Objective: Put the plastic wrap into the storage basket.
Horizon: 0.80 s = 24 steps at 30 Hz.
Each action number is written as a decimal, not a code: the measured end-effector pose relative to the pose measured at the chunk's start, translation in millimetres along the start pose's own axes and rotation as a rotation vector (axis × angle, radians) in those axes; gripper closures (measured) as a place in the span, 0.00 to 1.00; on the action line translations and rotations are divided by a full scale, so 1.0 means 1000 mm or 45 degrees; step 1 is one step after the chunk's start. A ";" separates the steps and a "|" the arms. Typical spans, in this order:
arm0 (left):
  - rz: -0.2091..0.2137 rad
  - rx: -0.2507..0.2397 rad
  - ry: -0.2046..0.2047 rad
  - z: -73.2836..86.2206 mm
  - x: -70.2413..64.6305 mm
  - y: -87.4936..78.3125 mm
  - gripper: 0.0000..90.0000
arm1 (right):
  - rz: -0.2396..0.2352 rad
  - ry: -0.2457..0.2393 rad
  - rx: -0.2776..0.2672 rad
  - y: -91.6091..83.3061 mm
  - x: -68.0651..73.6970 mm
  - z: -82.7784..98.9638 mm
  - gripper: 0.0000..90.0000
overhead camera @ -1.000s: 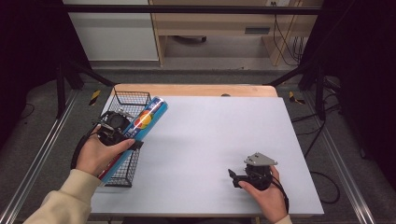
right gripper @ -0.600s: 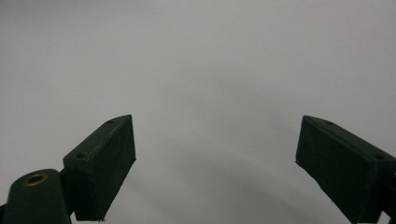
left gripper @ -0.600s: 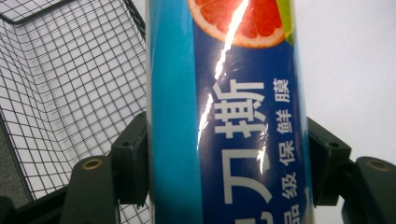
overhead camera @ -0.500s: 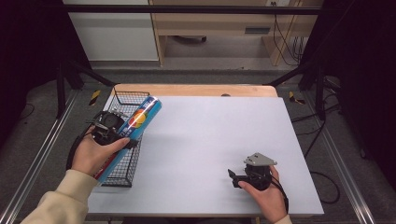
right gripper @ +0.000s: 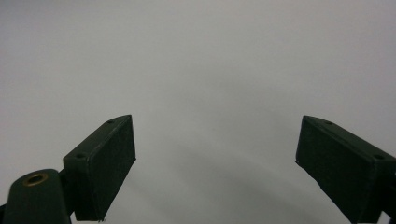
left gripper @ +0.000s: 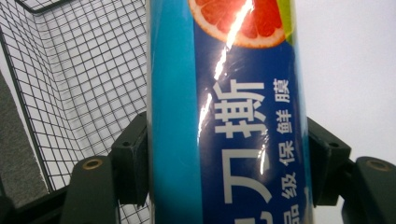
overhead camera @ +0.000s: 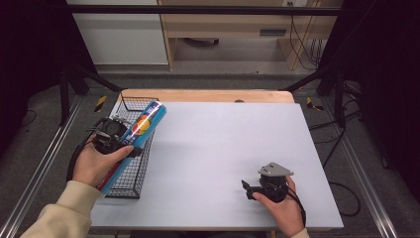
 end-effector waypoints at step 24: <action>-0.071 -0.006 -0.083 0.010 0.014 -0.005 0.35 | -0.009 -0.007 -0.002 0.001 0.002 0.000 0.14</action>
Point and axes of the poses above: each handheld gripper's, and its own axes: y roughly forward along the jaws, z roughly out of its underside, x roughly to its left, the point moved 3 cm from there along y, roughly forward along the jaws, and after that the axes turned 2 degrees about z, right-handed, at the moved point
